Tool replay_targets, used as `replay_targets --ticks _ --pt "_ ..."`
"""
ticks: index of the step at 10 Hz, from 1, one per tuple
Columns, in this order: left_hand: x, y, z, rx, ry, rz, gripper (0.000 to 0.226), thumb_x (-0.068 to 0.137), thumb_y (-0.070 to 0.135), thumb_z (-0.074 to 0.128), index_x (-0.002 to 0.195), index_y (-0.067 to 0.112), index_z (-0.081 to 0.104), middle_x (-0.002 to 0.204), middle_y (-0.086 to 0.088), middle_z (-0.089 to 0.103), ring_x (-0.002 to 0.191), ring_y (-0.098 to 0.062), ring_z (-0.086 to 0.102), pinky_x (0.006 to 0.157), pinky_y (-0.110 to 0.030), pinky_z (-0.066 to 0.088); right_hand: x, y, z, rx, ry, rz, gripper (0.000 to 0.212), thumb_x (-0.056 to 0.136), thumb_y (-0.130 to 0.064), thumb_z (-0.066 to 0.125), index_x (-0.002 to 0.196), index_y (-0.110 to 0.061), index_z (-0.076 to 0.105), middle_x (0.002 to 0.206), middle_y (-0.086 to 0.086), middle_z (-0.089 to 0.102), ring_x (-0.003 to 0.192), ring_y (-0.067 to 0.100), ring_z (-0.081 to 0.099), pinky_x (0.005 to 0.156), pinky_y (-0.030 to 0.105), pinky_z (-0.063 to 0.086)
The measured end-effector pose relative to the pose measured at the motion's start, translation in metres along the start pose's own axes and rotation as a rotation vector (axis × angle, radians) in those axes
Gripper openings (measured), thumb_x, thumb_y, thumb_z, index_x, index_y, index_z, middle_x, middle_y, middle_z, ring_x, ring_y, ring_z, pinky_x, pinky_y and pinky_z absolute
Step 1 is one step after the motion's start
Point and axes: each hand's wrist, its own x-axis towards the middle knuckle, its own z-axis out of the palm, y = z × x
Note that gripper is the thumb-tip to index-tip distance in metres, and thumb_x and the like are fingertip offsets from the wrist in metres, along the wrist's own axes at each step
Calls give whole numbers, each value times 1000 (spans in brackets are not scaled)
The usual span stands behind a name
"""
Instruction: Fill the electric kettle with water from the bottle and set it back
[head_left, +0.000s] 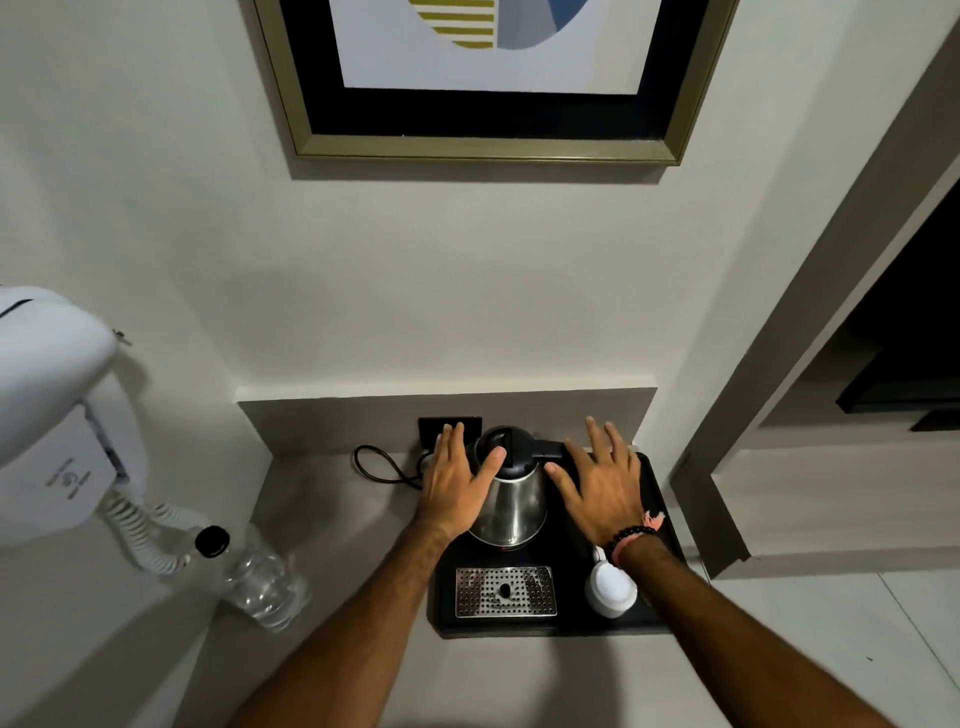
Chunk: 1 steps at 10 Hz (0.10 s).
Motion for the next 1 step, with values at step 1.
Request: replay_targets --ticks 1 --pt "2 0 -8 140 -8 91 107 76 88 21 158 20 7 169 -4 1 155 -19 -1 125 -48 10 6 -8 -7 -98 -11 -35 84 91 -72 15 154 -20 34 167 16 14 154 37 6 122 59 9"
